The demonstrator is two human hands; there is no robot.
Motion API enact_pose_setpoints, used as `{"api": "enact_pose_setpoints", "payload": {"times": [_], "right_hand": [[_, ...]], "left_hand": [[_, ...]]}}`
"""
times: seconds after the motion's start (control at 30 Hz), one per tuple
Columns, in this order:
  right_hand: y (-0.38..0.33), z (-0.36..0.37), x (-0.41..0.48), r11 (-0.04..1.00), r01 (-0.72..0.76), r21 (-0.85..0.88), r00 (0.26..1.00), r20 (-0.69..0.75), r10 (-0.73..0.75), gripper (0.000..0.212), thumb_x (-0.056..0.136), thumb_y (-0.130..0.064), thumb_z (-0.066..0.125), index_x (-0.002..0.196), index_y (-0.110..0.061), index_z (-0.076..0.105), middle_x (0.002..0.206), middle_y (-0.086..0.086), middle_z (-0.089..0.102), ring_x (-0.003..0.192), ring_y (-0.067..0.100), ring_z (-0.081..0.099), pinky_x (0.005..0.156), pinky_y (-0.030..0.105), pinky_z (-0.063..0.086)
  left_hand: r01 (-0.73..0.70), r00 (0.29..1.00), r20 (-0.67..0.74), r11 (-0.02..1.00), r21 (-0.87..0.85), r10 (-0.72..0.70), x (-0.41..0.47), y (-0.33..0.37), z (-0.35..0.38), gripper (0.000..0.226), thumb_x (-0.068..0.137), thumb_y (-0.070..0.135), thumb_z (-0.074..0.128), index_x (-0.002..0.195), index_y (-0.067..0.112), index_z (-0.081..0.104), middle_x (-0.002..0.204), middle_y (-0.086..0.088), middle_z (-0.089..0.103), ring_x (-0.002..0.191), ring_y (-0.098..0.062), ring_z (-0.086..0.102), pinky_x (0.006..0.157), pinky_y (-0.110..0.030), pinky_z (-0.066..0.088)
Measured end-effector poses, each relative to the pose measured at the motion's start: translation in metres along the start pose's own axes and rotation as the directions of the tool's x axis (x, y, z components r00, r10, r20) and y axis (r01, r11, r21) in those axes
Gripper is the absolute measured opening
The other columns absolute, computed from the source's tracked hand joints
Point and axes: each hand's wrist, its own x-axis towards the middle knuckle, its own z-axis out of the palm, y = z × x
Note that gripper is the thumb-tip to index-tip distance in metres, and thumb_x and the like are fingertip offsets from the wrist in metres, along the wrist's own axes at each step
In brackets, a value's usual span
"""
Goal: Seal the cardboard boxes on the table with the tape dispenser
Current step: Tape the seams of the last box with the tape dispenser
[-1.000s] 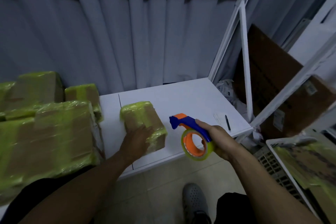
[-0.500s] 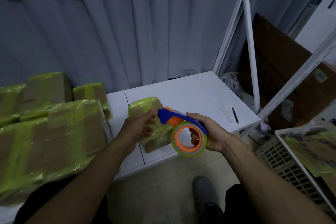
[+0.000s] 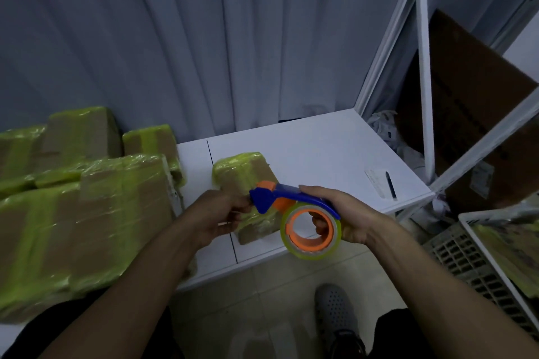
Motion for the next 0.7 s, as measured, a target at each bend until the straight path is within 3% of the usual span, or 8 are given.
{"api": "enact_pose_setpoints", "payload": {"times": [0.17,0.27,0.37,0.47,0.6,0.7], "right_hand": [[0.001,-0.009,-0.005,0.998,0.024,-0.061,1.0,-0.016,-0.025,0.031,0.082,-0.039,0.073,0.092,-0.01,0.076,0.069,0.006,0.066,0.051,0.012,0.056,0.05,0.021,0.048],[-0.003,-0.031,-0.01,0.994,0.038,-0.102,0.996,-0.08,-0.046,0.03,0.08,-0.04,0.074,0.088,-0.011,0.074,0.063,0.003,0.062,0.047,0.011,0.051,0.047,0.021,0.044],[-0.002,-0.045,-0.01,0.985,0.039,-0.17,0.992,-0.11,-0.059,0.028,0.088,-0.037,0.071,0.088,-0.01,0.076,0.067,0.003,0.066,0.051,0.01,0.055,0.051,0.022,0.044],[0.009,-0.044,0.001,0.926,0.059,-0.373,0.98,-0.156,-0.125,0.037,0.087,-0.043,0.076,0.09,-0.006,0.075,0.075,0.005,0.072,0.062,0.01,0.063,0.062,0.023,0.044],[0.012,-0.043,0.013,0.875,0.095,-0.474,0.96,-0.188,-0.206,0.043,0.087,-0.045,0.077,0.093,-0.003,0.074,0.082,0.009,0.076,0.072,0.017,0.07,0.069,0.026,0.049],[0.01,-0.042,0.02,0.795,0.078,-0.602,0.957,-0.178,-0.228,0.032,0.089,-0.046,0.075,0.092,-0.014,0.074,0.079,-0.001,0.076,0.071,0.011,0.072,0.065,0.023,0.05]], "left_hand": [[-0.015,0.998,-0.064,0.999,0.03,0.017,0.003,-0.002,0.002,0.011,0.09,0.012,0.068,0.095,0.002,0.071,0.072,-0.004,0.063,0.057,-0.01,0.046,0.05,-0.022,0.043],[-0.054,0.989,-0.134,0.998,0.029,0.058,0.009,-0.001,-0.012,0.012,0.093,0.016,0.067,0.092,0.004,0.07,0.059,0.003,0.064,0.056,-0.009,0.042,0.045,-0.019,0.04],[-0.118,0.977,-0.157,0.976,0.181,0.147,0.021,-0.016,-0.006,0.013,0.095,0.023,0.064,0.09,0.013,0.07,0.082,-0.001,0.066,0.068,-0.013,0.051,0.06,-0.025,0.045],[-0.149,0.95,-0.218,0.937,0.315,0.224,0.038,-0.042,0.011,0.021,0.096,0.039,0.054,0.102,0.024,0.068,0.101,0.001,0.065,0.087,-0.015,0.06,0.073,-0.03,0.05],[-0.207,0.916,-0.283,0.939,0.274,0.285,0.051,-0.057,0.019,0.022,0.101,0.033,0.049,0.106,0.02,0.066,0.104,0.002,0.063,0.087,-0.011,0.058,0.066,-0.025,0.045],[-0.189,0.92,-0.297,0.953,0.237,0.256,0.061,-0.062,0.023,0.018,0.1,0.029,0.051,0.102,0.022,0.067,0.104,0.001,0.065,0.086,-0.012,0.059,0.063,-0.025,0.043]]}}
